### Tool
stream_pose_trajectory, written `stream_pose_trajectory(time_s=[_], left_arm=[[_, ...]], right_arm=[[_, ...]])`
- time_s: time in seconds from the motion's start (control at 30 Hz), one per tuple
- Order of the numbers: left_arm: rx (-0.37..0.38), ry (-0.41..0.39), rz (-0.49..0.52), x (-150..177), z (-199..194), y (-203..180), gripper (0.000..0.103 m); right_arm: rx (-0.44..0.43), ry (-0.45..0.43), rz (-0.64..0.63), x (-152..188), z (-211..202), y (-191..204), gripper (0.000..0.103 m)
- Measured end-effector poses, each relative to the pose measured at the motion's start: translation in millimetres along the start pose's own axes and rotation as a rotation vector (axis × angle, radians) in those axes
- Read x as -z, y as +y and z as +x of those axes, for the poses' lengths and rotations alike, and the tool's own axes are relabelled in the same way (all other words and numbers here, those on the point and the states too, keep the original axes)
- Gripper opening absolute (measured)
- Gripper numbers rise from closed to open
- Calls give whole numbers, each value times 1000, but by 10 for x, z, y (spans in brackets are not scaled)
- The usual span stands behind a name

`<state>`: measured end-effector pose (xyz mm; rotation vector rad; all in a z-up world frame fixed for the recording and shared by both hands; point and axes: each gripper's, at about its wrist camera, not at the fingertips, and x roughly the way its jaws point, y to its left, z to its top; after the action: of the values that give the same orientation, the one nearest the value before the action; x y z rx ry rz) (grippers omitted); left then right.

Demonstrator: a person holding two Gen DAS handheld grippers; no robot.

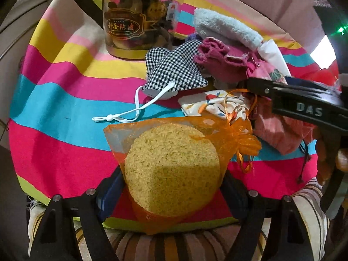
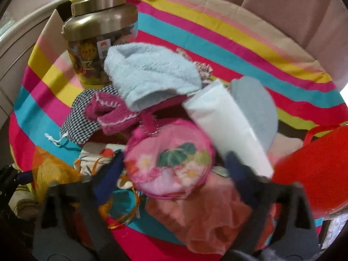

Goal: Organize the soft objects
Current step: 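Carry the sponge bag and pink purse into the white box and open both tools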

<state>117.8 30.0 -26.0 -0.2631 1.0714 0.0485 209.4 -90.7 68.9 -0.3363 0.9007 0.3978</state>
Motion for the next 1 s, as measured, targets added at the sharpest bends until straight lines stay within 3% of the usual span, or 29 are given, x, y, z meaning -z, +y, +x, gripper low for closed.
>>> stream_pose_trajectory(time_s=[0.27,0.57,0.87,1.0], left_arm=[[-6,-58,1,58,-331,-27,82],[-45,-198,39,203,-902,-205,82],[-36,-241,75,359,-1250,-516,82],[-10,-242,87,279,-1143,-722,82]], right_arm=[[-37,-39,14,129,-148,13,75],[7,-164,60,462,-878,-112,75],[63,-221,158,702,-1381,-420,75],[91,-228,210,845,-1531,-667,75]])
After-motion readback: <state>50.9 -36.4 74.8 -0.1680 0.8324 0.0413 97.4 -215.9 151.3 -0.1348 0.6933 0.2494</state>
